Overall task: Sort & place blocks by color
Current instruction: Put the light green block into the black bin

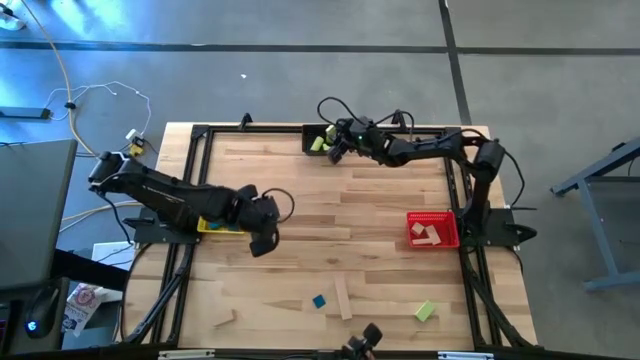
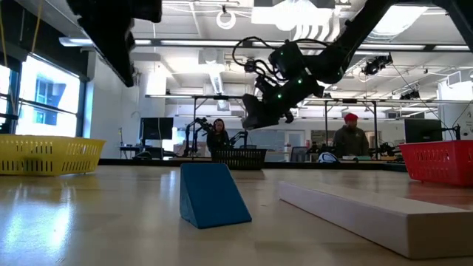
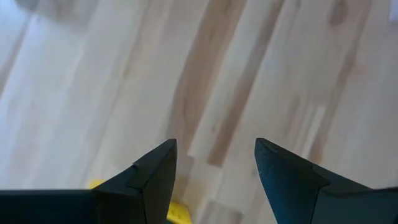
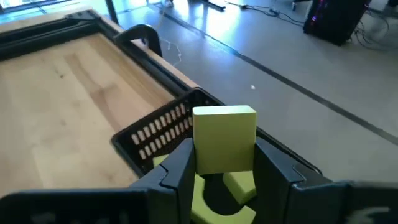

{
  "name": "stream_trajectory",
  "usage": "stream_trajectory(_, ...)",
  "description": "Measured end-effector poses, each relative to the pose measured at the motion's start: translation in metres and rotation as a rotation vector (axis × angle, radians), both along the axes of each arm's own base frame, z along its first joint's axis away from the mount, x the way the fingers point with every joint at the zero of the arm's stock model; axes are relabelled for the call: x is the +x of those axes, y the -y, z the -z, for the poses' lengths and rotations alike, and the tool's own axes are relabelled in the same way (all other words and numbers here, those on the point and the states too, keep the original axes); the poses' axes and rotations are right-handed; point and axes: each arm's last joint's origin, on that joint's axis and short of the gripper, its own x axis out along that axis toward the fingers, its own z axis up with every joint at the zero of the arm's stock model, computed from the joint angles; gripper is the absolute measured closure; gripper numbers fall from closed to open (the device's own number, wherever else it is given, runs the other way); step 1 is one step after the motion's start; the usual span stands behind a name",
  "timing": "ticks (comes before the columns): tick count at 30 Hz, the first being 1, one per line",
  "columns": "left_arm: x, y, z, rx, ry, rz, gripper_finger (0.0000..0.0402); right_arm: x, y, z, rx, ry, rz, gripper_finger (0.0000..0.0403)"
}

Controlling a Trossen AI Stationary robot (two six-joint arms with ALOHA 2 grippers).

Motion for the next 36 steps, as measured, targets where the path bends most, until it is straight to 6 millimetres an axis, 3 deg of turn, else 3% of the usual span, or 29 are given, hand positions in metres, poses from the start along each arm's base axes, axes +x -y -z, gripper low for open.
stream_trajectory(17, -0.035, 0.079, 0.016, -0.15, -0.08, 0.071, 0.0197, -0.009, 0.016, 0.001, 0.067, 0.063, 0.079, 0.0294)
stream_trajectory(24, -0.053, 0.097, 0.032, -0.208, -0.128, -0.002, 0.0197, -0.01, 0.019, 0.0, 0.123, 0.118, 0.043, 0.0294)
stream_trajectory(36, -0.066, 0.131, 0.036, -0.314, -0.061, -0.054, 0.0197, -0.008, 0.02, 0.013, 0.194, 0.125, 0.031, 0.0291)
